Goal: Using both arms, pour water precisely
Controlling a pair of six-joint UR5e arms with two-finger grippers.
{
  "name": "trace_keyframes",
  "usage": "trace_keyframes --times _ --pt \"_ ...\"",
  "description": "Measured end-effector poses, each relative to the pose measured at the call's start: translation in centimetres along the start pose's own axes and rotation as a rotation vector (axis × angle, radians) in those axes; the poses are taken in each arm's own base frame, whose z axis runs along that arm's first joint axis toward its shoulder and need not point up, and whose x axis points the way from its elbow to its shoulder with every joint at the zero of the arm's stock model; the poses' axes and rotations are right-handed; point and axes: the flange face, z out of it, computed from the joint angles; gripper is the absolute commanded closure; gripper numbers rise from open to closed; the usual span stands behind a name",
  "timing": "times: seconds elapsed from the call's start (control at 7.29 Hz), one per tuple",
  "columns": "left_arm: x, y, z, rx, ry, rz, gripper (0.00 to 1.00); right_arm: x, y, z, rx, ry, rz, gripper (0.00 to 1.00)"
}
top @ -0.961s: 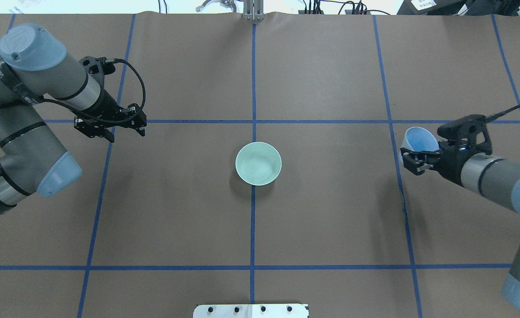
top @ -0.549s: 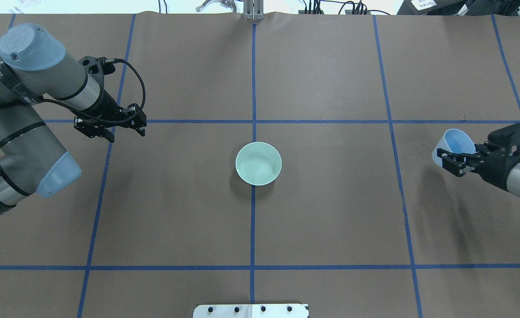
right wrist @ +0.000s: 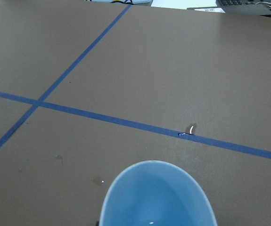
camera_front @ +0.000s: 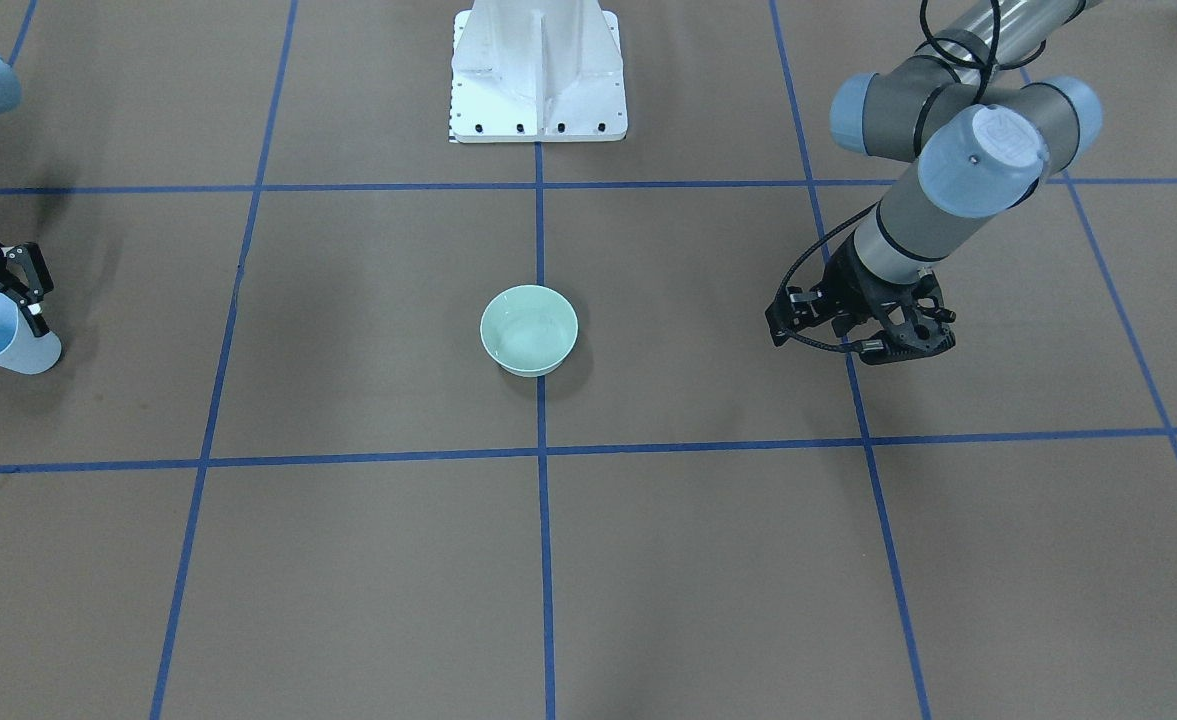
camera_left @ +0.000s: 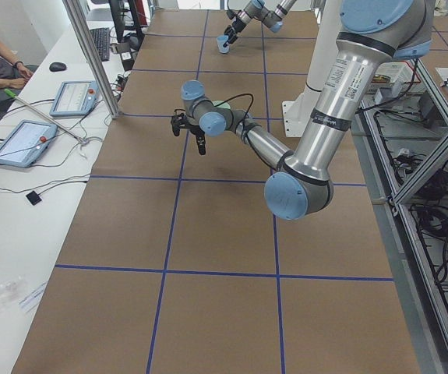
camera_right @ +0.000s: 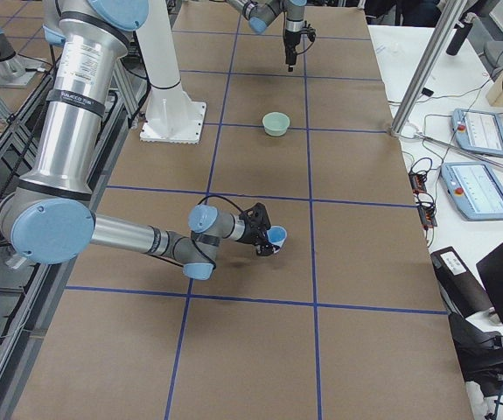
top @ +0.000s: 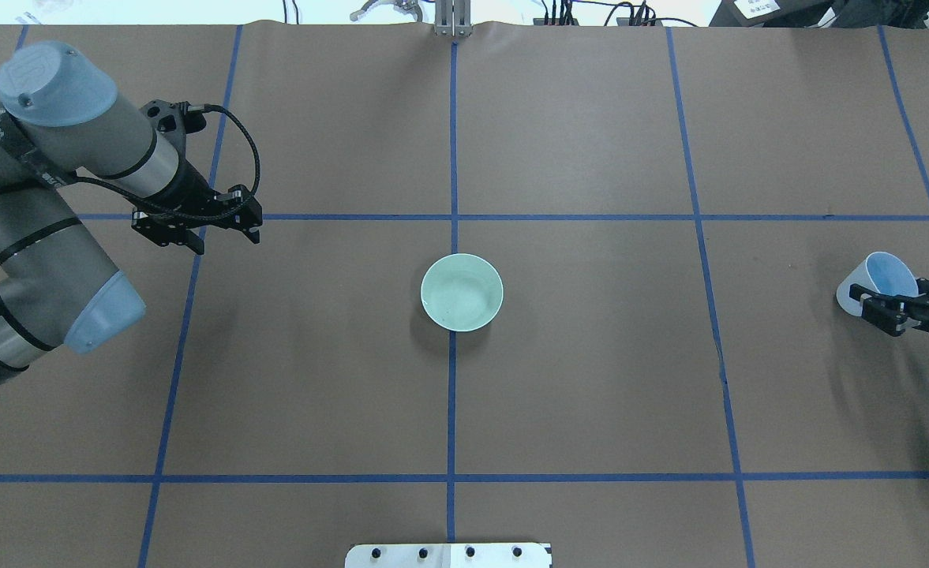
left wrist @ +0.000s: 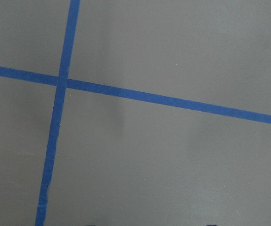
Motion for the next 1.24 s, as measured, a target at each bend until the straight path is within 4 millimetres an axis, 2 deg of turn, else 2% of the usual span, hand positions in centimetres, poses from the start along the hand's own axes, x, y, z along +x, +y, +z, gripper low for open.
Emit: trace_keyframes --times 0.69,0.82,1.24 --pt "0.3 0.1 -0.3 0.004 0.006 0.001 0.17 0.1 -0.3 -0.3 0.007 -0.007 0.005 0.0" --pt "0.3 0.2 -0.4 0.005 0.008 0.002 0.17 0.7 -1.0 -0.7 0.007 -0.017 0.014 0.0" --pt "0.6 0.3 -0.6 0.007 0.012 -0.006 0.14 4.5 -4.7 -3.1 -0.001 -0.054 0.072 0.0"
